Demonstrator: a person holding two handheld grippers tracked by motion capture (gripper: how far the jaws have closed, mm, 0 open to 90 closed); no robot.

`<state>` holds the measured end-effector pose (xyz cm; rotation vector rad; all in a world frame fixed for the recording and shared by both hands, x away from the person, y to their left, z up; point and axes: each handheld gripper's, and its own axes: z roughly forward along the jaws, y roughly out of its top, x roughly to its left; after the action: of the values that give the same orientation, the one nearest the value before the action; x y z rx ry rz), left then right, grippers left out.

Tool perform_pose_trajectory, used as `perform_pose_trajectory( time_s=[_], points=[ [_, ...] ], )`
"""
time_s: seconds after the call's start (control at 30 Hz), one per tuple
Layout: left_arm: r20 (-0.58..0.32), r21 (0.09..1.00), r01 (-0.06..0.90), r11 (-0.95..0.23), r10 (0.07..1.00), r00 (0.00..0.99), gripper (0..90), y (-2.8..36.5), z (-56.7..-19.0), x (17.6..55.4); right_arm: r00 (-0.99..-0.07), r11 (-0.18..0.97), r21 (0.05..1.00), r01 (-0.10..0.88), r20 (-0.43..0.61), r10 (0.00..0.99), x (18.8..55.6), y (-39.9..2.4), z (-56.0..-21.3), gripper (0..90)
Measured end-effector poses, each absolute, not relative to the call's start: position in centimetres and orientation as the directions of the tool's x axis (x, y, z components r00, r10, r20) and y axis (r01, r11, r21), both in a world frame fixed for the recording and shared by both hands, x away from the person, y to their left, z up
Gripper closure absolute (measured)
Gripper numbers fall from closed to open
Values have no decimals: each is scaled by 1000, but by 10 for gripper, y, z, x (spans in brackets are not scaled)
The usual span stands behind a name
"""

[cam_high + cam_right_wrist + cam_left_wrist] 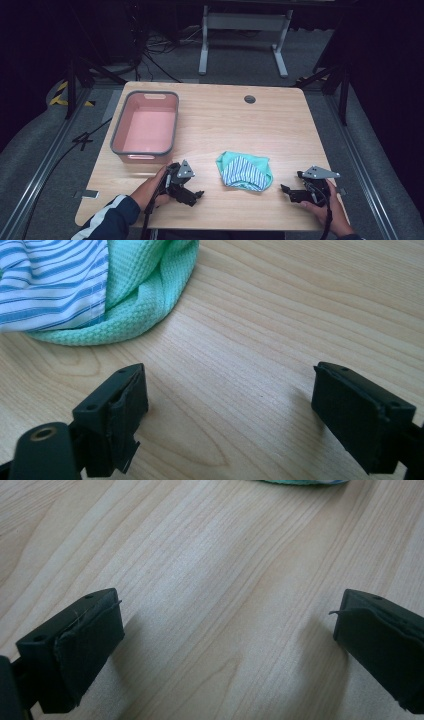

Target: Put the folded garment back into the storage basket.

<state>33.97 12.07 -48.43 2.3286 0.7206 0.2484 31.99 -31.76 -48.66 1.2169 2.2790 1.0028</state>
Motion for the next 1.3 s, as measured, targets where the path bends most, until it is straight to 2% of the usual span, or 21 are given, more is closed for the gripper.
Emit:
perform_pose_trajectory(
  time_s=[0.23,0.4,0.53,0.6,0.63,0.7,0.8,0.87,1.13,1.3],
  points=[
    [-19,658,417,-627,539,842,0,122,-484,342,-558,374,734,567,9,830,320,-318,-487,152],
    [-12,647,370,-666,477,879,13,123,-482,346,-548,370,730,574,7,836,319,-317,-486,151],
    [-10,643,336,-689,431,902,71,121,-480,350,-547,377,717,587,7,837,319,-318,-484,152],
    [-11,645,306,-700,392,920,173,112,-477,354,-551,385,706,594,9,834,320,-318,-483,179],
    [-7,645,299,-703,386,923,196,108,-476,355,-553,386,704,596,11,833,320,-317,-482,211],
    [2,648,295,-702,389,921,193,101,-475,359,-563,382,712,589,22,826,320,-317,-480,238],
    [-2,659,296,-691,392,920,237,94,-472,364,-565,372,721,584,33,824,321,-314,-476,275],
    [26,665,289,-689,407,913,276,84,-467,372,-576,361,734,575,50,816,324,-308,-469,326],
    [-26,711,364,-601,495,869,281,68,-457,405,-601,387,737,554,32,799,339,-277,-459,337],
    [-72,697,408,-590,509,858,254,54,-466,420,-607,407,722,559,23,794,357,-260,-462,346]
  ],
)
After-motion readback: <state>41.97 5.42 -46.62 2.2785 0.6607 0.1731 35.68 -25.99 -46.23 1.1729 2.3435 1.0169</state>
